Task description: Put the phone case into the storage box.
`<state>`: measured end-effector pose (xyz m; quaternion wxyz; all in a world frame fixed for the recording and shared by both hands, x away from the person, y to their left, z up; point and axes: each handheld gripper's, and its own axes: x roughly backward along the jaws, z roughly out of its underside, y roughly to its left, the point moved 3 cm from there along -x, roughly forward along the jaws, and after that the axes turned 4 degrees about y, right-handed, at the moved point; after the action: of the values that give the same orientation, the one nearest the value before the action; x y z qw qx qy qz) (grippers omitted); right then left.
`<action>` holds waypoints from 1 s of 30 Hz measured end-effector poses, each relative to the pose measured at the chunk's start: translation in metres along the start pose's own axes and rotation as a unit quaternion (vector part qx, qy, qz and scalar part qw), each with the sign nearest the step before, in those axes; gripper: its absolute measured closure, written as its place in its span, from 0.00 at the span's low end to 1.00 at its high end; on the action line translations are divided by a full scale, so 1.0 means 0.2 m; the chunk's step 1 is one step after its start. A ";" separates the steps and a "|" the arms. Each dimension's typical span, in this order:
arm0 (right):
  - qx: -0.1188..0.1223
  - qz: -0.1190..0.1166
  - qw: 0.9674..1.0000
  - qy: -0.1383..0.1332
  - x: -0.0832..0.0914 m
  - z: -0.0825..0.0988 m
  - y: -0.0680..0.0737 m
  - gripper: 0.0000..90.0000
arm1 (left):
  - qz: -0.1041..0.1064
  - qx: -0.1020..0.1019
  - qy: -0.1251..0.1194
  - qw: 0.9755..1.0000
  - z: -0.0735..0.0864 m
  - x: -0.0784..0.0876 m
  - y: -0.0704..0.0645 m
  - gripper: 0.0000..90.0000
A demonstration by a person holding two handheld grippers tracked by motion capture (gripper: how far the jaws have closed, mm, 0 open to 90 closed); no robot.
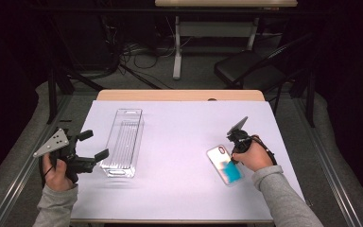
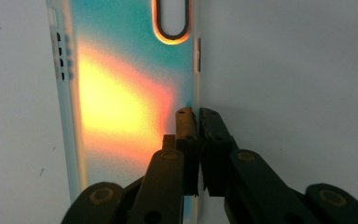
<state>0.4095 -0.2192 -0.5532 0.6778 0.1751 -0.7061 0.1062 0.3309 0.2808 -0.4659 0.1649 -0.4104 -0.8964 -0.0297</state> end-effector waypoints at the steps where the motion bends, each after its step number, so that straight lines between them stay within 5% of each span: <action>1: 0.002 0.000 1.000 0.000 0.00 0.00 0.00 0.97 | 0.000 0.000 0.000 1.000 0.00 0.00 0.00 0.01; 30: 0.006 0.002 1.000 -0.002 0.00 0.00 0.00 0.98 | 0.003 0.000 0.001 1.000 0.00 -0.01 0.00 0.01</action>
<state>0.4088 -0.2190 -0.5527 0.6749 0.1779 -0.7074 0.1112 0.3314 0.2798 -0.4667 0.1663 -0.4133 -0.8948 -0.0294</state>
